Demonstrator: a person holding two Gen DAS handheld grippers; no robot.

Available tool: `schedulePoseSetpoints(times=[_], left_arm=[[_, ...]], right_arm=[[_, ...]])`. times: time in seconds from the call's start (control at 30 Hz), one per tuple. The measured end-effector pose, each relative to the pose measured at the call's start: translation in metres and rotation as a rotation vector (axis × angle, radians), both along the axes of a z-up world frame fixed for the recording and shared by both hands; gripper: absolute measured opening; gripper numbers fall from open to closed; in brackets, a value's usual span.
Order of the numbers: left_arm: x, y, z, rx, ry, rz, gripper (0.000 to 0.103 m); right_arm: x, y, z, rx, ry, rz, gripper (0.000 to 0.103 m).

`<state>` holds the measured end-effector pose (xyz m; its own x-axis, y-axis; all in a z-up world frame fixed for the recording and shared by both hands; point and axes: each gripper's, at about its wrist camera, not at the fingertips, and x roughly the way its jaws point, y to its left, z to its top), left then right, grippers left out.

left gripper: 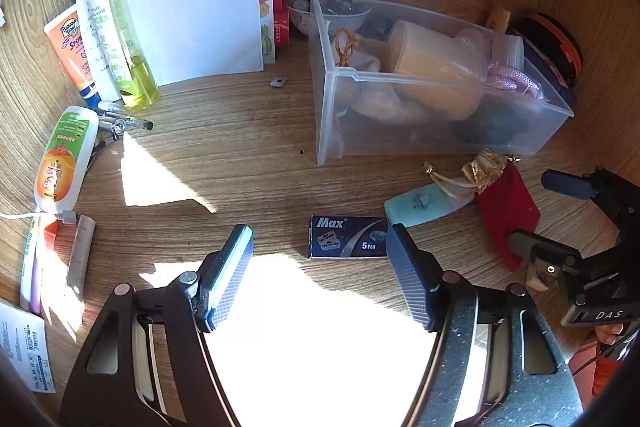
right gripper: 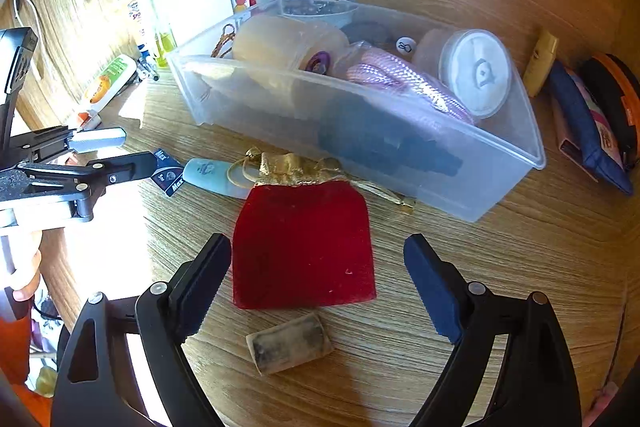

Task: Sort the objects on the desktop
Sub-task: 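Move both open grippers toward the blue Max box and red velvet pouch, then grasp the blue Max blade box with the left gripper while the right grasps the red velvet pouch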

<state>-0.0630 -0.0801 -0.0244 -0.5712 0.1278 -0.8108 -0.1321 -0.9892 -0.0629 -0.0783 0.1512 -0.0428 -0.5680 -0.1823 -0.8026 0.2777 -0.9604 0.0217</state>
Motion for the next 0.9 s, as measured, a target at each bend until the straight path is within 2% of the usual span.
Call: schedulePoseSetpoints(times=[0.13, 0.33, 0.5, 0.63, 0.7, 0.8, 0.9], left_arm=[[0.002, 0.005, -0.005, -0.013, -0.019, -0.02, 0.069], [0.0, 0.012, -0.012, -0.028, -0.045, -0.043, 0.069], [-0.003, 0.02, -0.017, -0.045, -0.055, -0.064, 0.069], [-0.002, 0.026, -0.018, -0.07, -0.052, -0.083, 0.069], [-0.003, 0.026, -0.018, -0.068, -0.05, -0.077, 0.069], [-0.003, 0.024, -0.019, -0.065, -0.037, -0.064, 0.064], [-0.002, 0.023, -0.018, -0.065, -0.026, -0.053, 0.052]], right_arm=[[-0.003, -0.009, -0.005, 0.025, -0.016, 0.023, 0.086], [-0.001, -0.018, -0.008, 0.082, 0.024, 0.03, 0.086], [-0.005, -0.019, -0.011, 0.073, 0.004, 0.033, 0.086], [-0.011, -0.011, -0.015, 0.021, -0.03, 0.012, 0.084], [-0.012, -0.007, -0.017, 0.004, -0.042, 0.004, 0.078], [-0.011, -0.006, -0.018, -0.005, -0.04, 0.001, 0.074], [-0.008, -0.007, -0.018, -0.002, -0.031, 0.006, 0.067]])
